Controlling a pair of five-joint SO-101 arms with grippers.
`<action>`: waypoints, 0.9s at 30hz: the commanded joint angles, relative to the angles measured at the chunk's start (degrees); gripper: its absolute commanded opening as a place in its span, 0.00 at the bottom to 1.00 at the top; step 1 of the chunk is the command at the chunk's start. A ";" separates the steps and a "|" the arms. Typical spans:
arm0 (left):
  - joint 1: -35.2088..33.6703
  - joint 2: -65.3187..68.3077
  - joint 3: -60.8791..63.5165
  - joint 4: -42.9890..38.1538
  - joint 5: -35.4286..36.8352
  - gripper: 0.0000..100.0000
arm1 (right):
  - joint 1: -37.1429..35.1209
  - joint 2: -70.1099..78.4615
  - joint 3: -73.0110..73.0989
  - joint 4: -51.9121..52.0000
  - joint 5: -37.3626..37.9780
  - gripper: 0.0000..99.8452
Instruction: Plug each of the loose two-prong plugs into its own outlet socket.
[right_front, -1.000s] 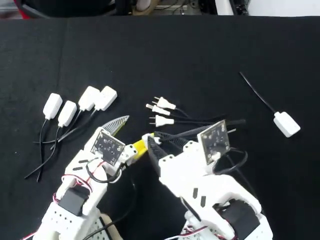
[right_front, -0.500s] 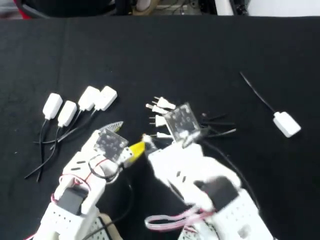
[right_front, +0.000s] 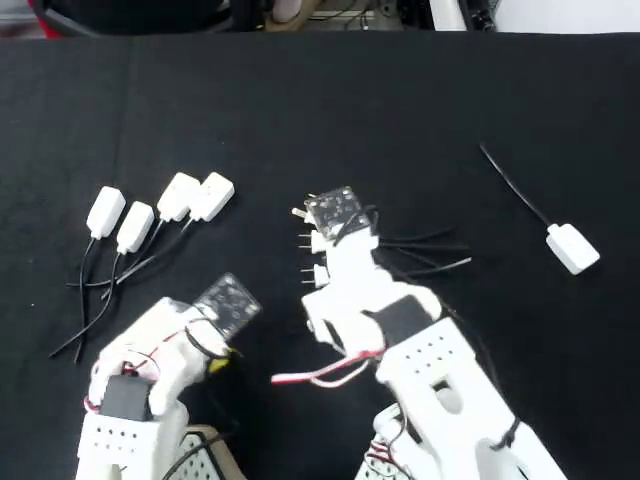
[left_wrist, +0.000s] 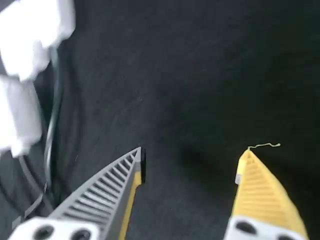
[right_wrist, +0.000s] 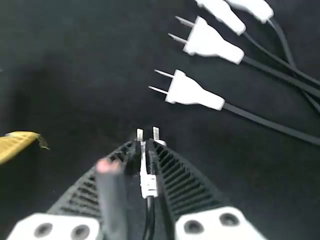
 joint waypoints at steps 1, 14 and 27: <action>-6.29 -0.62 -0.22 1.14 -0.70 0.30 | 1.93 4.26 -4.53 -0.70 1.14 0.02; -6.99 -0.62 0.75 2.73 -3.87 0.30 | 1.32 19.03 -8.04 -0.79 2.11 0.09; -6.99 -0.62 0.75 2.73 -3.96 0.30 | -3.16 33.19 -12.26 -0.70 2.20 0.09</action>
